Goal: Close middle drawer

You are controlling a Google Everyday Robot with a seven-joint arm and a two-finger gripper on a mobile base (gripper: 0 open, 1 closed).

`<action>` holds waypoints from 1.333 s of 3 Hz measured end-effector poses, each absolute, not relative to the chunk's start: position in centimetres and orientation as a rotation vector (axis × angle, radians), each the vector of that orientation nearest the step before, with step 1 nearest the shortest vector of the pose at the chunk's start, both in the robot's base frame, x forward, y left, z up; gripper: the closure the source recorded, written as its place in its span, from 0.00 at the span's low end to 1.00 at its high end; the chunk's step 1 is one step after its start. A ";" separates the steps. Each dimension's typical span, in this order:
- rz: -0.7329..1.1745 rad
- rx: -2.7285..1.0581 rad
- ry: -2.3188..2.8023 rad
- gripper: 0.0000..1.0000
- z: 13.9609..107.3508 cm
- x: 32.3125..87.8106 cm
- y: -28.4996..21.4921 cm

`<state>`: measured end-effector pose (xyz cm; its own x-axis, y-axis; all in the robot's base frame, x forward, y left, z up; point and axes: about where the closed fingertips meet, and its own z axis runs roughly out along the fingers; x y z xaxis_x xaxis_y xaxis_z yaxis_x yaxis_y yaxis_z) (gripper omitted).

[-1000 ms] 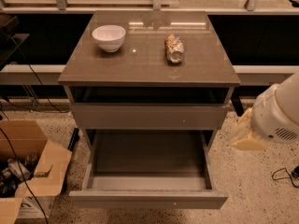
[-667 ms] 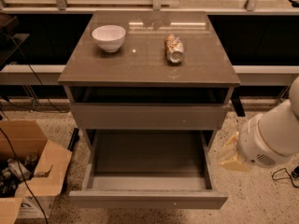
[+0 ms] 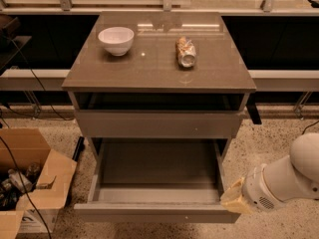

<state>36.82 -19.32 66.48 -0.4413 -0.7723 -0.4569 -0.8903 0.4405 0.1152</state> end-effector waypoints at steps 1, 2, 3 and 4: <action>0.560 -1.412 2.376 1.00 64.3 36.6 -19.0; 0.540 -1.448 2.364 1.00 63.3 36.5 -18.1; 0.566 -1.459 2.342 1.00 60.1 35.9 -17.5; 0.622 -1.450 2.322 1.00 56.1 35.3 -16.7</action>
Offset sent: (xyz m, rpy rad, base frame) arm -0.0039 0.0251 -0.0501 -0.0142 0.0206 0.0615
